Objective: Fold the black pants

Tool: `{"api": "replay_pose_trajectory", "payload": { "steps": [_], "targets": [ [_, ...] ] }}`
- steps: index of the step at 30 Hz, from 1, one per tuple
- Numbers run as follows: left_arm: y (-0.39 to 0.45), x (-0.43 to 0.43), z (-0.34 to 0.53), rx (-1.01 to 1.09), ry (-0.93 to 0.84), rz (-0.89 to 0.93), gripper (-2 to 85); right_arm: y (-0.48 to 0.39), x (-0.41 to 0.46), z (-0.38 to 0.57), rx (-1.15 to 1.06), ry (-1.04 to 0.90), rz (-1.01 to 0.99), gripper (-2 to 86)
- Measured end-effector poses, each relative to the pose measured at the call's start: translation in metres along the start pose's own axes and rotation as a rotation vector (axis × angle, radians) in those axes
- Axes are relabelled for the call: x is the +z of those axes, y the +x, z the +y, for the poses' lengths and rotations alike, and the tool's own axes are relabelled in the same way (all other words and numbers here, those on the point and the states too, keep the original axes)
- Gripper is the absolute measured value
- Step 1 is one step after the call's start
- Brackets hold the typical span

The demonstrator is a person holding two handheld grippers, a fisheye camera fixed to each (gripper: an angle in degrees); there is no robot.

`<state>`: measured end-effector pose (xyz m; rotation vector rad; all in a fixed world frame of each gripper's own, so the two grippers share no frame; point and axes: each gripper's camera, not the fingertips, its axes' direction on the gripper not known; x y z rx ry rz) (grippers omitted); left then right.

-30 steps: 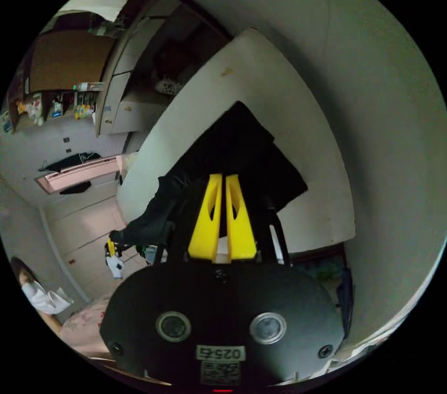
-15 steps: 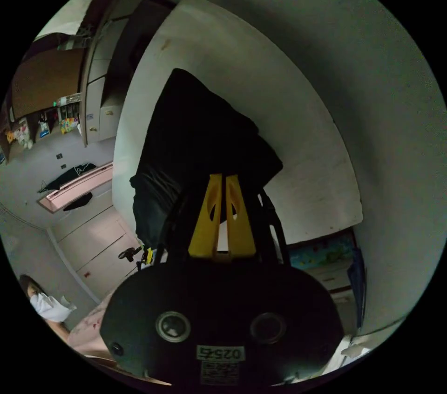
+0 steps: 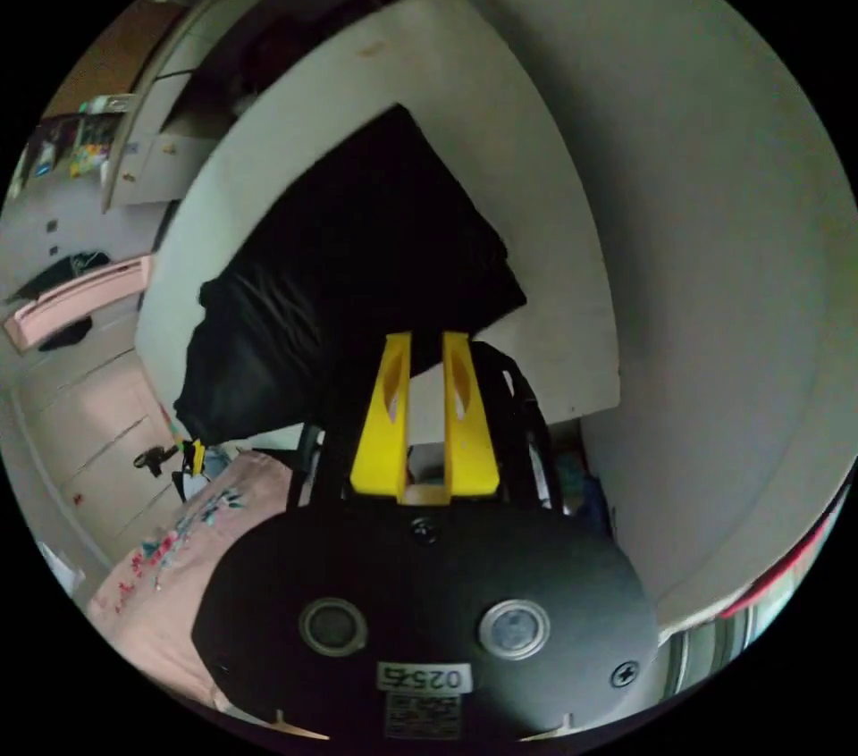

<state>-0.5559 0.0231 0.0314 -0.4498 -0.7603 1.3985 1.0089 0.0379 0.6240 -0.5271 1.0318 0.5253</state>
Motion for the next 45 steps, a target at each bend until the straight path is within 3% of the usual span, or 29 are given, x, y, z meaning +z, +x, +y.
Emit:
{"api": "replay_pose_trajectory", "payload": {
  "steps": [3,6,9,13,17,20,31,35,45],
  "targets": [
    [-0.007,-0.002,0.003,-0.007,0.039,0.068,-1.5,0.016,0.012,0.004,0.127,0.044,0.064,6.7],
    [-0.014,-0.005,0.008,0.015,0.039,0.062,-1.3,-0.034,0.006,0.019,0.012,0.19,0.092,7.9],
    [-0.021,-0.015,0.012,0.039,0.061,0.085,0.0,-0.159,0.035,0.029,-0.366,0.202,0.006,10.3],
    [-0.028,-0.03,0.007,0.05,0.077,0.131,3.9,-0.369,0.146,0.058,-0.923,-0.047,-0.255,11.6],
    [-0.025,-0.04,-0.014,0.084,0.004,0.036,3.8,-0.532,0.273,0.122,-1.355,-0.195,-0.146,11.9],
    [-0.023,-0.042,-0.028,0.109,-0.059,0.043,1.5,-0.592,0.343,0.151,-1.505,-0.264,-0.095,12.1],
    [-0.021,-0.043,-0.062,0.224,-0.247,0.061,-1.0,-0.619,0.499,0.172,-1.731,-0.268,0.277,11.0],
    [-0.025,-0.042,-0.067,0.227,-0.269,0.112,-1.6,-0.605,0.529,0.182,-1.804,-0.165,0.397,2.1],
    [0.001,-0.056,-0.048,0.31,-0.209,0.136,-1.4,-0.583,0.529,0.187,-1.804,-0.065,0.358,-0.5]
  ]
}}
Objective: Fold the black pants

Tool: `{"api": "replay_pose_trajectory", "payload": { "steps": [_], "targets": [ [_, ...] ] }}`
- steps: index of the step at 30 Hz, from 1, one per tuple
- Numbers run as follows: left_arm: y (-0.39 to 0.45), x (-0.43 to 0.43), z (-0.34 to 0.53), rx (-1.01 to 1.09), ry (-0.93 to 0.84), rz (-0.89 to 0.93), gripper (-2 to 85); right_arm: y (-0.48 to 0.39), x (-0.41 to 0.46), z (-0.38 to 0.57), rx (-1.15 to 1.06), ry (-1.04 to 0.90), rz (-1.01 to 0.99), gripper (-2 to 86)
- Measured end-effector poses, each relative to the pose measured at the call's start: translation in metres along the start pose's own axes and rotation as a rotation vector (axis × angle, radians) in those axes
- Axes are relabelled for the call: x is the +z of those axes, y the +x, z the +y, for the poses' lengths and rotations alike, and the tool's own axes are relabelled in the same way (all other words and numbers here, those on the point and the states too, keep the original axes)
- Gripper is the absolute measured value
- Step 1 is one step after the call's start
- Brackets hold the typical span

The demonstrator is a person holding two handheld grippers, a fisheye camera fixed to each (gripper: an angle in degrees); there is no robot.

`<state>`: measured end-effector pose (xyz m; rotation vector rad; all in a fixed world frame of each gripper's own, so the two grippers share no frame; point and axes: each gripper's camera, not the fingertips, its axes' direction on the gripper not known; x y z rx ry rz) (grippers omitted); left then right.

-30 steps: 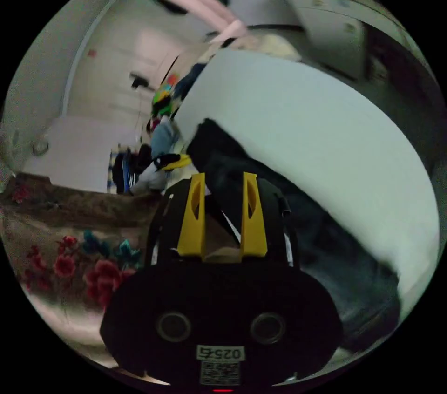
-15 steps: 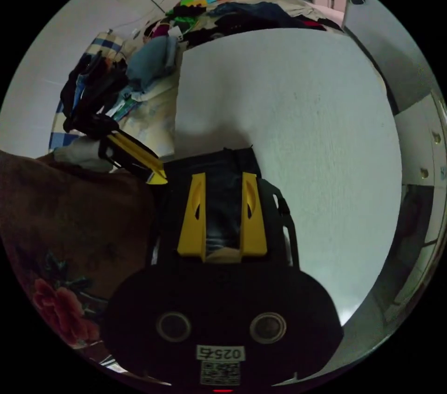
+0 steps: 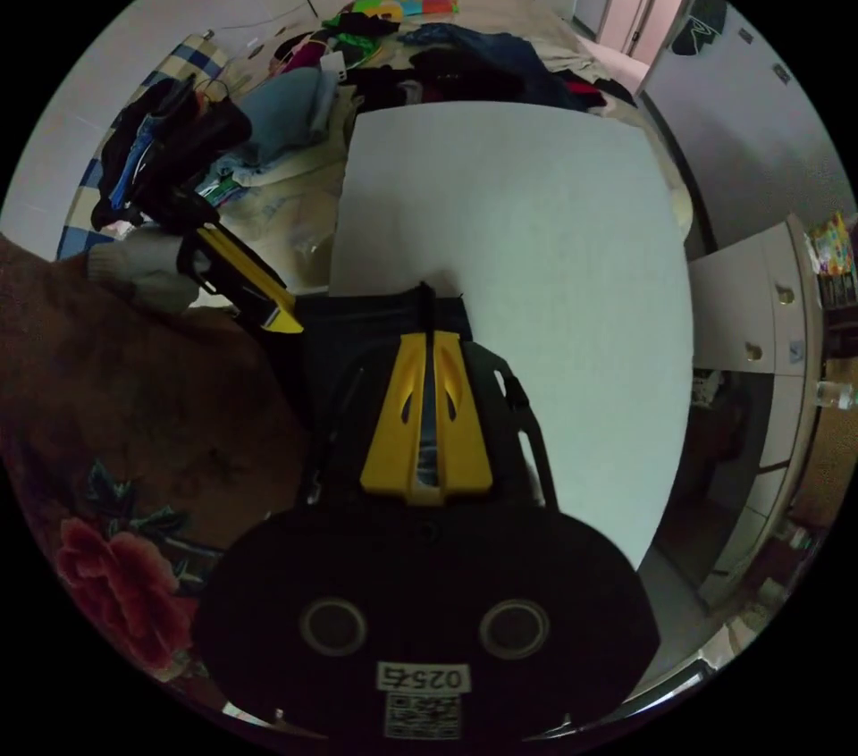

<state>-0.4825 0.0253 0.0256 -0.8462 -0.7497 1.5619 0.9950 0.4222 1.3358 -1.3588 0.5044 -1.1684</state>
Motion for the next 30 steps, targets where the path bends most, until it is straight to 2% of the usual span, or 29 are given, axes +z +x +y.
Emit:
{"api": "replay_pose_trajectory", "payload": {
  "steps": [4,7,10,12,14,16,21,23,27,30],
  "targets": [
    [0.014,0.007,-0.005,0.007,0.052,-0.064,-1.4,0.02,0.017,-0.001,0.022,0.001,-0.008,-0.3],
    [0.007,0.028,-0.014,-0.035,0.047,-0.18,-1.1,0.04,0.06,-0.005,0.056,-0.025,-0.092,0.3],
    [0.009,0.041,-0.016,-0.02,0.044,-0.203,0.6,0.059,0.096,-0.005,0.108,-0.067,-0.169,1.8],
    [0.018,0.041,-0.013,-0.003,0.049,-0.231,3.9,0.068,0.1,-0.002,0.124,-0.053,-0.228,4.7],
    [0.038,0.038,-0.007,0.047,0.06,-0.37,8.0,0.075,0.095,0.001,0.113,-0.028,-0.24,10.8],
    [0.052,0.04,-0.007,0.092,0.032,-0.467,8.9,0.076,0.092,0.0,0.081,-0.027,-0.239,13.1],
    [0.064,0.069,-0.029,0.162,-0.038,-0.412,7.6,0.077,0.119,-0.025,-0.004,-0.096,-0.299,12.9],
    [0.068,0.086,-0.04,0.165,-0.073,-0.486,4.9,0.072,0.132,-0.036,-0.061,-0.145,-0.231,9.5],
    [0.07,0.101,-0.052,0.127,-0.137,-0.46,3.8,0.06,0.136,-0.039,-0.142,-0.181,-0.159,8.0],
    [0.078,0.115,-0.056,0.177,-0.187,-0.499,4.5,0.038,0.135,-0.031,-0.214,-0.154,-0.044,6.5]
  ]
}}
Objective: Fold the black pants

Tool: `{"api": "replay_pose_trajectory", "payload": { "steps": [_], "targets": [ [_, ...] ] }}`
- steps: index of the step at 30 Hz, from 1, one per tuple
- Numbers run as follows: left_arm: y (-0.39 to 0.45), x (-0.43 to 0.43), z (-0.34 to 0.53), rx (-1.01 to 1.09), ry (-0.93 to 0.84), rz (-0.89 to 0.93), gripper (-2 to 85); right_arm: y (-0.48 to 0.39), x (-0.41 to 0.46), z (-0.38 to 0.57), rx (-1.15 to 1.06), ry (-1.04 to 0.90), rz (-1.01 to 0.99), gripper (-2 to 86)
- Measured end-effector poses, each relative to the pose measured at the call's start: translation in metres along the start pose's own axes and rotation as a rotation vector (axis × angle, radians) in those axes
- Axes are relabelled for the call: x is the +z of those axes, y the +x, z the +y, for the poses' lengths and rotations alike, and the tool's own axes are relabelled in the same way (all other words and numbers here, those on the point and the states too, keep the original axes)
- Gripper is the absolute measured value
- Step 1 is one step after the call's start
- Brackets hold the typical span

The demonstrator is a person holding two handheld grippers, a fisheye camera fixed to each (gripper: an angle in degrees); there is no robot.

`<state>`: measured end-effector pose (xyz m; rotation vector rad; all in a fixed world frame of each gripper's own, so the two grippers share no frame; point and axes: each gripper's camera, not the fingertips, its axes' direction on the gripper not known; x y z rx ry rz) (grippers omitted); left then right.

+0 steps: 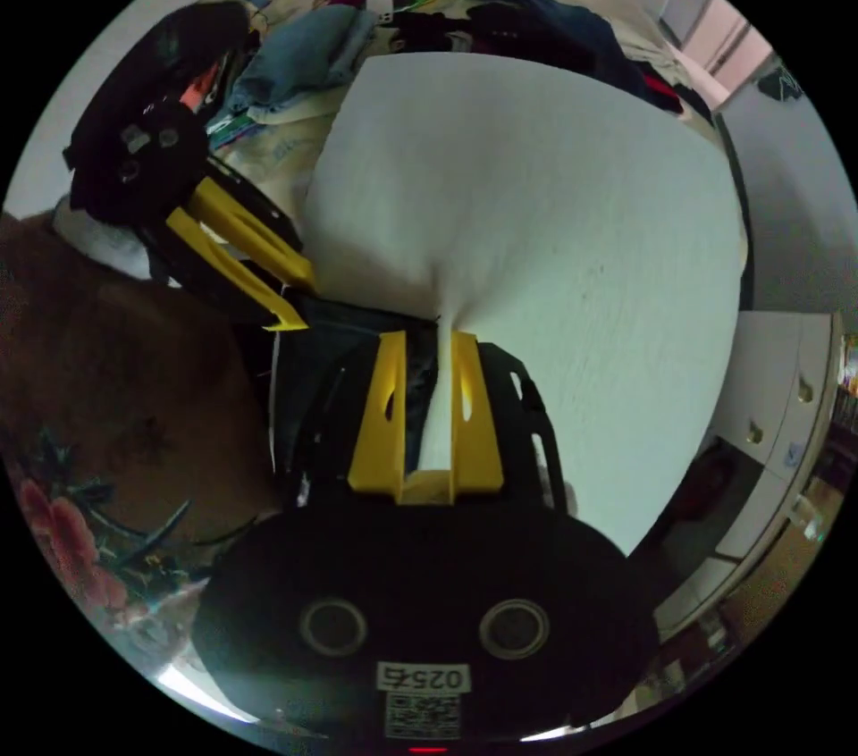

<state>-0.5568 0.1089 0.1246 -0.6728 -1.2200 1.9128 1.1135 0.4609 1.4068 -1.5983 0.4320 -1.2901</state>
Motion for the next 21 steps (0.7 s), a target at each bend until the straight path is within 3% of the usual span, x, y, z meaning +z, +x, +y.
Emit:
{"api": "replay_pose_trajectory", "payload": {
  "steps": [5,10,15,19,21],
  "targets": [
    [0.035,0.016,-0.01,0.09,-0.074,-0.188,2.0,-0.01,0.0,0.003,0.007,0.017,-0.015,5.5],
    [0.053,0.031,-0.02,0.073,-0.137,-0.246,-0.9,0.0,-0.006,0.01,0.0,0.051,-0.091,2.6],
    [0.03,0.012,-0.021,-0.002,-0.047,-0.319,-1.1,0.002,-0.025,-0.031,-0.06,0.003,-0.019,0.8],
    [-0.017,-0.052,-0.026,-0.116,0.05,-0.446,-1.2,0.016,-0.087,-0.106,-0.127,0.085,0.023,0.6],
    [-0.033,-0.094,-0.019,-0.142,0.123,-0.411,-1.2,0.02,-0.125,-0.126,-0.15,0.127,0.031,0.7]
  ]
}}
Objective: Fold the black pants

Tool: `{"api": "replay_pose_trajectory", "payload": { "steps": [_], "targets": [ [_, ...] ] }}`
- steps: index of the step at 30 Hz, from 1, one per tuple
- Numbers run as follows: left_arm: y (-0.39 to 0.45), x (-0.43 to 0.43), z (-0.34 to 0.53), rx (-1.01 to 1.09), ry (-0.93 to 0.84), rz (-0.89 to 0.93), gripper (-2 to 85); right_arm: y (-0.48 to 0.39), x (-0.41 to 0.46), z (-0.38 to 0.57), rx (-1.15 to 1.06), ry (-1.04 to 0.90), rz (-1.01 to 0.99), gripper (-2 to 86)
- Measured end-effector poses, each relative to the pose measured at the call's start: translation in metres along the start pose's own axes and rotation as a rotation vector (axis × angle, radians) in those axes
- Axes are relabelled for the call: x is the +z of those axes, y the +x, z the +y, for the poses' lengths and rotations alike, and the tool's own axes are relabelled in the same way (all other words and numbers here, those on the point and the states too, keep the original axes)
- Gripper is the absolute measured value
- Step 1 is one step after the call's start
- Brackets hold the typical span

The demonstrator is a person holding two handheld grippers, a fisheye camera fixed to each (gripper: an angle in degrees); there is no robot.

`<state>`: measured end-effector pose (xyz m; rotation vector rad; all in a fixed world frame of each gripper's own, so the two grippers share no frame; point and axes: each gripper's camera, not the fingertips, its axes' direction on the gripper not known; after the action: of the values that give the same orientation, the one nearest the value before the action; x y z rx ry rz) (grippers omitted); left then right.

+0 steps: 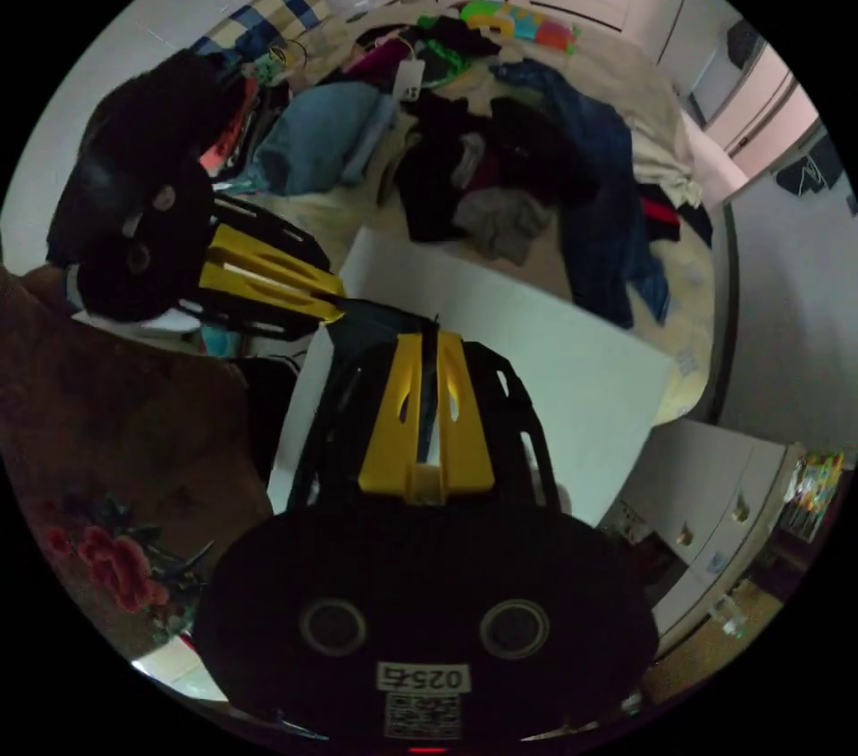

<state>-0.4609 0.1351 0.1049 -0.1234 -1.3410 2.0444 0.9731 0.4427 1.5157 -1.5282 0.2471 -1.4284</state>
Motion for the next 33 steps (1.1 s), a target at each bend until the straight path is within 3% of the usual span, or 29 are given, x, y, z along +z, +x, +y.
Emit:
{"api": "replay_pose_trajectory", "payload": {
  "steps": [3,7,11,16,19,23,25,33],
  "targets": [
    [-0.026,-0.058,0.014,0.029,0.135,0.192,-1.2,-0.001,-0.061,-0.001,-0.06,0.038,0.033,1.0],
    [0.022,-0.096,0.037,0.25,0.224,0.45,-1.3,-0.018,-0.134,0.075,-0.053,0.108,0.013,1.2],
    [0.124,-0.061,0.043,0.414,0.157,0.659,-1.3,-0.051,-0.169,0.2,0.058,0.111,-0.036,1.3],
    [0.235,0.022,0.044,0.399,-0.016,0.838,-1.3,-0.113,-0.158,0.353,0.218,0.12,0.048,1.7],
    [0.311,0.07,0.051,0.476,-0.032,0.737,-1.3,-0.142,-0.131,0.431,0.386,0.128,0.109,2.0],
    [0.386,0.159,0.058,0.571,-0.162,0.454,-1.4,-0.155,-0.067,0.504,0.638,0.14,0.02,1.8],
    [0.393,0.185,0.059,0.548,-0.213,0.4,-1.4,-0.157,-0.046,0.521,0.718,0.173,-0.05,1.8],
    [0.382,0.166,0.048,0.45,-0.192,0.47,-1.3,-0.172,-0.084,0.549,0.834,0.433,-0.08,1.4]
  ]
}}
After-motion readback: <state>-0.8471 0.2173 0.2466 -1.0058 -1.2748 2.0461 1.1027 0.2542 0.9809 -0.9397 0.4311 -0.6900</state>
